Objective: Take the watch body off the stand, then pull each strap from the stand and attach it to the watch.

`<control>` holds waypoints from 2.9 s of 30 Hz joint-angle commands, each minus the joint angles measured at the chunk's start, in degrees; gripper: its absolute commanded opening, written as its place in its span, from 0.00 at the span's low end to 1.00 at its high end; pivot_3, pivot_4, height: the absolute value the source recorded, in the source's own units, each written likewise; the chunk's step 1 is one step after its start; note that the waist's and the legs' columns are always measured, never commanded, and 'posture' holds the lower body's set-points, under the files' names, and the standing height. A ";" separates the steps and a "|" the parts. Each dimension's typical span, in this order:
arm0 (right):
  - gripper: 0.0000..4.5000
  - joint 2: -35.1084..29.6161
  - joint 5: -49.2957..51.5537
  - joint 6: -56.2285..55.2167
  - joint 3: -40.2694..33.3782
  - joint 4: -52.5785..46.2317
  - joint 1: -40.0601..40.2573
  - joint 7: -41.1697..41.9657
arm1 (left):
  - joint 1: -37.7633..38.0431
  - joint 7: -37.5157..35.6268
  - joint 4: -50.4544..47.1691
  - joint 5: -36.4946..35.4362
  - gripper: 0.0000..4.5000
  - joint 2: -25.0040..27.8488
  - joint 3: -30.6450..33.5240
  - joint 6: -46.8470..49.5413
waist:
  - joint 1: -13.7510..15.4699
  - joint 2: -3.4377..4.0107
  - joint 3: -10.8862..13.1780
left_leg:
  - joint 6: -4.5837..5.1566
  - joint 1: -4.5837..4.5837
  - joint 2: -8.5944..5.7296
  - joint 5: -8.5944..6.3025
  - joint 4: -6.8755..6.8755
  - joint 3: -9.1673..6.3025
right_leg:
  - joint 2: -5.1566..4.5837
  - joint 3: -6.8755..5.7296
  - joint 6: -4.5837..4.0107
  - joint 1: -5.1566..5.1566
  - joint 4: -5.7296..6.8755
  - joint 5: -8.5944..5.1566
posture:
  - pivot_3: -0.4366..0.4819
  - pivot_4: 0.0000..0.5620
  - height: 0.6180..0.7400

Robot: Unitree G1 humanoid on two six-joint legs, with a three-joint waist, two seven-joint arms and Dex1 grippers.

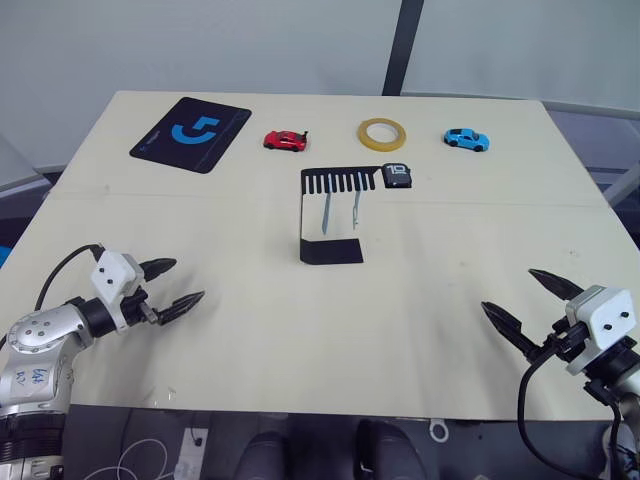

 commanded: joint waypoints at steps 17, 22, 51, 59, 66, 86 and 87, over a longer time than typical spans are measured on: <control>1.00 16.60 7.89 19.75 15.42 -25.06 -17.39 -29.24 | -5.45 -3.27 -18.88 -18.70 0.99 -0.30 2.38 16.64 | -0.21 0.02 -0.01 | -0.15 -0.04 0.27 0.07 0.01 0.02 | 0.03 0.19 -0.03 -0.25 0.30 -0.01 | 0.48 0.27 0.97; 1.00 21.30 3.99 31.10 24.37 -27.61 -28.83 -40.90 | -8.60 -1.88 -21.17 -19.94 0.99 -0.86 1.20 19.22 | -0.19 0.01 -0.01 | -0.19 -0.30 0.00 0.13 0.05 0.06 | 0.14 0.38 -0.04 -0.63 0.59 -0.01 | 0.48 0.27 0.97; 1.00 35.43 -8.91 53.37 28.82 -13.10 -54.78 -53.72 | -17.46 -0.87 -24.06 -19.94 0.99 -7.39 -5.50 19.67 | -1.82 0.01 -0.01 | -0.11 -0.58 0.02 0.21 0.08 0.50 | 0.29 0.51 -0.04 -0.87 0.56 -0.01 | 0.48 0.27 0.97; 1.00 35.10 -10.31 51.48 29.95 -11.07 -55.72 -51.11 | -16.12 -0.23 -25.03 -20.02 0.99 -7.02 -4.92 19.88 | -1.78 0.01 -0.01 | -0.13 -0.59 0.08 0.22 0.07 0.49 | 0.35 0.54 -0.04 -0.88 0.51 -0.01 | 0.48 0.27 0.97; 1.00 35.30 -10.01 50.03 29.73 -10.97 -57.05 -48.16 | -15.03 0.18 -25.30 -19.99 0.99 -6.67 -4.67 20.07 | -1.78 0.01 -0.01 | -0.13 -0.59 0.12 0.21 0.07 0.49 | 0.38 0.54 -0.04 -0.89 0.51 -0.01 | 0.48 0.27 0.97; 1.00 35.49 -10.67 50.49 26.97 -9.85 -57.28 -46.51 | -14.04 0.28 -25.13 -20.08 0.99 -6.39 -4.75 19.91 | -1.73 0.01 -0.01 | -0.17 -0.96 0.14 0.24 0.08 0.53 | 0.42 0.51 -0.05 -1.18 0.49 0.00 | 0.48 0.27 0.97; 1.00 35.50 -10.75 50.60 26.94 -9.59 -57.37 -46.55 | -14.06 0.26 -25.06 -20.04 0.99 -6.41 -4.77 19.87 | -1.72 0.02 -0.01 | -0.17 -0.96 0.14 0.24 0.08 0.53 | 0.42 0.50 -0.05 -1.18 0.49 0.00 | 0.48 0.27 0.97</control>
